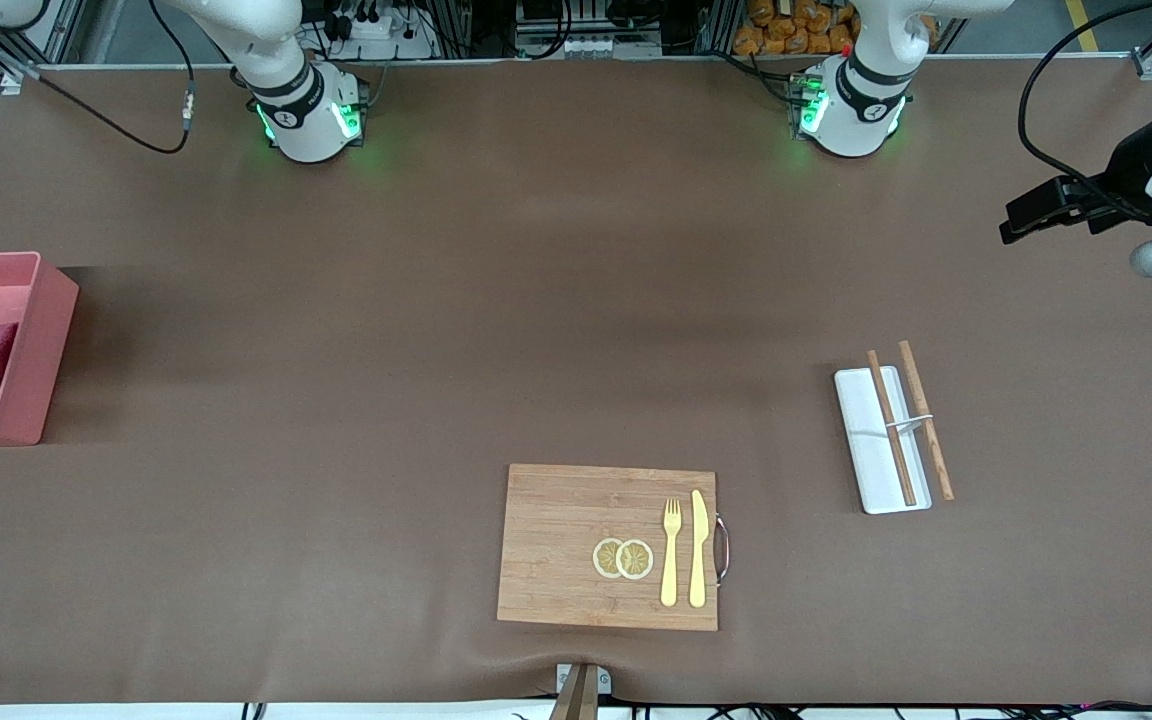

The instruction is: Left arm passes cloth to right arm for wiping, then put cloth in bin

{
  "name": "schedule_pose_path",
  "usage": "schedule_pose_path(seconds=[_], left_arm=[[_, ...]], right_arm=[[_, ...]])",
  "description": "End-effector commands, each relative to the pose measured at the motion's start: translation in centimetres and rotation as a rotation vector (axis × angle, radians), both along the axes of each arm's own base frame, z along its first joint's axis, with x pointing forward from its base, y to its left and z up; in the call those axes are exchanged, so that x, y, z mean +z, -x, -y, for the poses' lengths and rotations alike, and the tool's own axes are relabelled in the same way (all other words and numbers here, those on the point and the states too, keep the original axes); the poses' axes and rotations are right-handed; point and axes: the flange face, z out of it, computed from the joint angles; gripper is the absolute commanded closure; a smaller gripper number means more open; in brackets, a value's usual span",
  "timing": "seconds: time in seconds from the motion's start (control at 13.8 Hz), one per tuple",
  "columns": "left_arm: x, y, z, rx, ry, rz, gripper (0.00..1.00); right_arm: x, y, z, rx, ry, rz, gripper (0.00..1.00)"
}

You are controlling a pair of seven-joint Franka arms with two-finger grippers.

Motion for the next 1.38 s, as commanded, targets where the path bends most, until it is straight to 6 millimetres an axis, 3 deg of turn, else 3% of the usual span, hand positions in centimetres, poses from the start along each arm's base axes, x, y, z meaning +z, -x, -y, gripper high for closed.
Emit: schedule_pose_path(seconds=[0.0, 0.29, 0.43, 0.58, 0.87, 1.01, 1.3], left_arm=[[0.5, 0.5, 0.1, -0.027, -0.023, 0.005, 0.0], [0.8, 0.8, -0.7, -0.032, -0.066, 0.004, 0.0], [0.9, 0.7, -1.2, -0.033, -0.08, 0.014, 0.0], [1.6, 0.7, -1.3, -0.032, -0.079, 0.062, 0.0], [-0.2, 1.2, -1.3, -0.035, -0.071, 0.107, 0.0], [-0.6, 1.3, -1.4, -0.037, -0.069, 0.119, 0.0], [-0.4, 1.1, -1.3, -0.037, -0.062, 0.114, 0.0]], right_arm=[[4.5, -1.5, -7.5, 0.07, -0.016, -0.002, 0.0], [5.7, -4.5, -18.5, -0.092, -0.079, -0.049, 0.0], [7.4, -5.0, -24.3, -0.161, -0.066, -0.072, 0.0], [8.2, -4.3, -29.3, -0.254, -0.055, -0.094, 0.0], [10.6, -0.3, -37.9, -0.349, -0.042, -0.064, 0.0], [11.5, 2.0, -40.4, -0.382, -0.045, -0.019, 0.0], [13.0, 4.3, -39.9, -0.372, -0.009, 0.046, 0.0]])
